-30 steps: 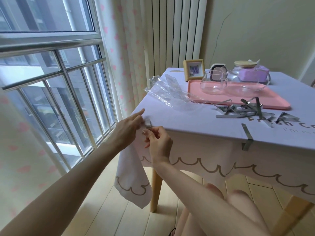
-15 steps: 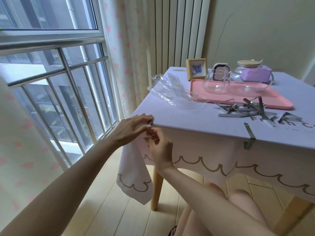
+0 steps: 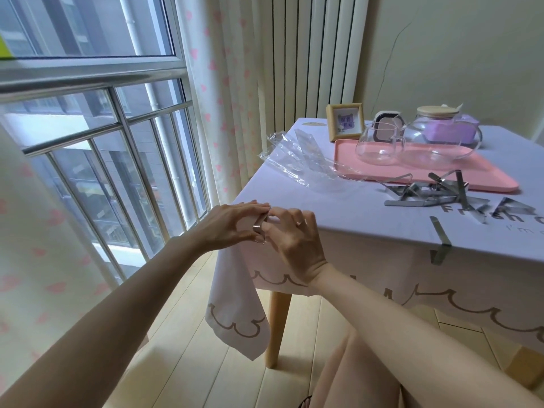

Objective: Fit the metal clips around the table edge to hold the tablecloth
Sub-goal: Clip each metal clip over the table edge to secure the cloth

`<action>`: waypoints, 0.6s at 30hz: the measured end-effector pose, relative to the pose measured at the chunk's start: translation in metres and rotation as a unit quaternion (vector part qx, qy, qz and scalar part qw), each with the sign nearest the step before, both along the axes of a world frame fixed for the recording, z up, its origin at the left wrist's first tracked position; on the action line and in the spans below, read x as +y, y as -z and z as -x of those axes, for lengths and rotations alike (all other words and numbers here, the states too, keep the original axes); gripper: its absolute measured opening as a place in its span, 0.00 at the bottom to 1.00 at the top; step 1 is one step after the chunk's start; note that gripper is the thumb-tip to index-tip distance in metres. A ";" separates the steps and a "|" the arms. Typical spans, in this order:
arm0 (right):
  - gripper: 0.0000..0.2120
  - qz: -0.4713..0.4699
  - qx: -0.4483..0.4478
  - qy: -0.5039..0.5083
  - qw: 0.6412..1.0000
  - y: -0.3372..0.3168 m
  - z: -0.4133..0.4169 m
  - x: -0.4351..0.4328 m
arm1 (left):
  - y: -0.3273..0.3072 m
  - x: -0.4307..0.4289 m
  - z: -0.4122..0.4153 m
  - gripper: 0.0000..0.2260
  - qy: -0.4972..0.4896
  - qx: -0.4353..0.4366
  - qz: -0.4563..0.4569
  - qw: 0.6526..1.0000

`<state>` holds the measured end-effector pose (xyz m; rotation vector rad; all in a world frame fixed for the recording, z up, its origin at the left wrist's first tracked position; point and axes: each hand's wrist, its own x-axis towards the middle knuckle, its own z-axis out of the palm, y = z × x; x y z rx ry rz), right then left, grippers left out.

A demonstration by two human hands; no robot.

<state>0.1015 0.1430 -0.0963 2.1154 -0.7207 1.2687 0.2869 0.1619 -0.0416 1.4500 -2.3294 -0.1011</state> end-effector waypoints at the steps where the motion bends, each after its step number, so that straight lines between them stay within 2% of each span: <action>1: 0.01 0.014 0.001 -0.004 1.000 -0.004 0.002 -0.003 | -0.001 0.001 0.001 0.39 -0.003 0.005 -0.004 1.000; 8: 0.06 0.039 0.003 -0.052 0.998 -0.008 0.004 -0.009 | -0.010 0.002 0.002 0.39 -0.023 0.026 -0.082 0.996; 11: 0.02 0.034 -0.020 -0.047 0.998 -0.010 0.002 -0.005 | -0.014 0.001 0.001 0.35 -0.024 0.054 -0.115 0.992; 18: 0.04 -0.011 -0.100 -0.034 0.994 -0.009 -0.010 0.007 | -0.017 0.002 0.002 0.32 -0.028 0.072 -0.135 0.988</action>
